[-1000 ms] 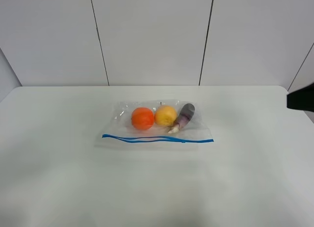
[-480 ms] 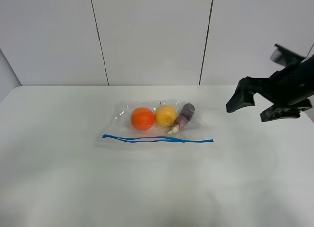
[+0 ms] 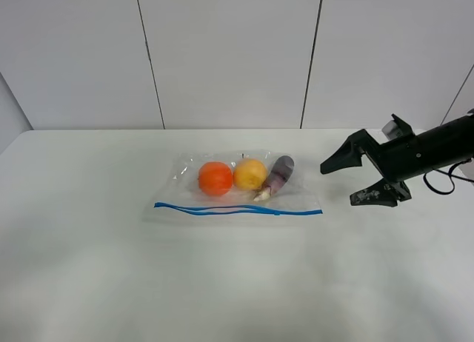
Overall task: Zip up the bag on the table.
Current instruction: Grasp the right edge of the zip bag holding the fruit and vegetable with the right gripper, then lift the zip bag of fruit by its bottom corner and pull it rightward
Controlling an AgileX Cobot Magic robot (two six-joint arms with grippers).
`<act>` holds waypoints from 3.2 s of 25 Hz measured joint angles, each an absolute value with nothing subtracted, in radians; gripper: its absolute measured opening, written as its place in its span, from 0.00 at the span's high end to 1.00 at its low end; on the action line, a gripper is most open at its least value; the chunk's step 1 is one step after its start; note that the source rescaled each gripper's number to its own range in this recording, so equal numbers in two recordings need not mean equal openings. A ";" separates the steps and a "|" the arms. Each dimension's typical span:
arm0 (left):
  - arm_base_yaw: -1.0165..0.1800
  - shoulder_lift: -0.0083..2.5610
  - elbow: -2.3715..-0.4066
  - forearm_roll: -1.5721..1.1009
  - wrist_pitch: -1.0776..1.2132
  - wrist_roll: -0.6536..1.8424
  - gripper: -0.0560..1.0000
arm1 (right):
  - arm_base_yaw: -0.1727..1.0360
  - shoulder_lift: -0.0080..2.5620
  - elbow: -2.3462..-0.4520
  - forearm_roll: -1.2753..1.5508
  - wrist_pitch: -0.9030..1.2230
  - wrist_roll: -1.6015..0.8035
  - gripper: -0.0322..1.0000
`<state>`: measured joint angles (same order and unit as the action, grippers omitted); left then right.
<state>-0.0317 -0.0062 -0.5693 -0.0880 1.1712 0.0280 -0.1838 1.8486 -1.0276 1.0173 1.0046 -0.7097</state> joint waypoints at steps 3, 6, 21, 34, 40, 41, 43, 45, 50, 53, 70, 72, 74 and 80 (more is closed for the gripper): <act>-0.032 -0.006 -0.569 -0.088 1.171 0.028 0.00 | -0.189 1.926 -1.028 1.090 1.033 -0.792 0.00; -0.032 -0.006 -0.569 -0.088 1.171 0.028 0.00 | -0.174 1.989 -1.028 1.141 1.038 -0.850 0.00; -0.032 -0.006 -0.569 -0.088 1.171 0.028 0.00 | -0.101 2.141 -1.113 1.187 1.061 -0.901 0.12; -0.032 -0.006 -0.569 -0.088 1.171 0.028 0.00 | -0.078 2.141 -1.113 1.209 1.073 -0.907 0.22; -0.032 -0.006 -0.569 -0.088 1.171 0.028 0.00 | -0.044 2.141 -1.113 1.203 1.065 -0.911 0.22; -0.032 -0.006 -0.569 -0.088 1.171 0.028 0.00 | -0.044 2.141 -1.113 1.197 1.065 -0.911 0.23; -0.032 -0.006 -0.569 -0.088 1.171 0.028 0.00 | -0.044 2.141 -1.113 1.180 1.062 -0.911 0.28; -0.032 -0.006 -0.569 -0.088 1.171 0.028 0.00 | -0.044 2.141 -1.113 1.169 1.062 -0.911 0.35; -0.032 -0.006 -0.569 -0.088 1.171 0.028 0.00 | -0.047 2.141 -1.113 1.147 1.067 -0.910 0.41; -0.032 -0.006 -0.569 -0.088 1.171 0.028 0.00 | -0.047 2.141 -1.113 1.141 1.072 -0.910 0.48; -0.032 -0.006 -0.569 -0.088 1.171 0.028 0.00 | -0.047 2.141 -1.113 1.137 1.091 -0.910 0.97; -0.032 -0.006 -0.569 -0.088 1.171 0.028 0.00 | -0.047 2.141 -1.113 1.140 1.096 -0.910 0.97; -0.032 -0.006 -0.569 -0.088 1.171 0.028 0.00 | -0.047 2.141 -1.117 1.151 1.114 -0.911 0.97; -0.032 -0.006 -0.569 -0.088 1.171 0.028 0.00 | -0.047 2.141 -1.196 1.198 1.199 -0.911 0.97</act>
<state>-0.0317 -0.0062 -0.5693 -0.0880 1.1712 0.0280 -0.0468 2.1408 -1.1964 1.1979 1.1988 -0.9106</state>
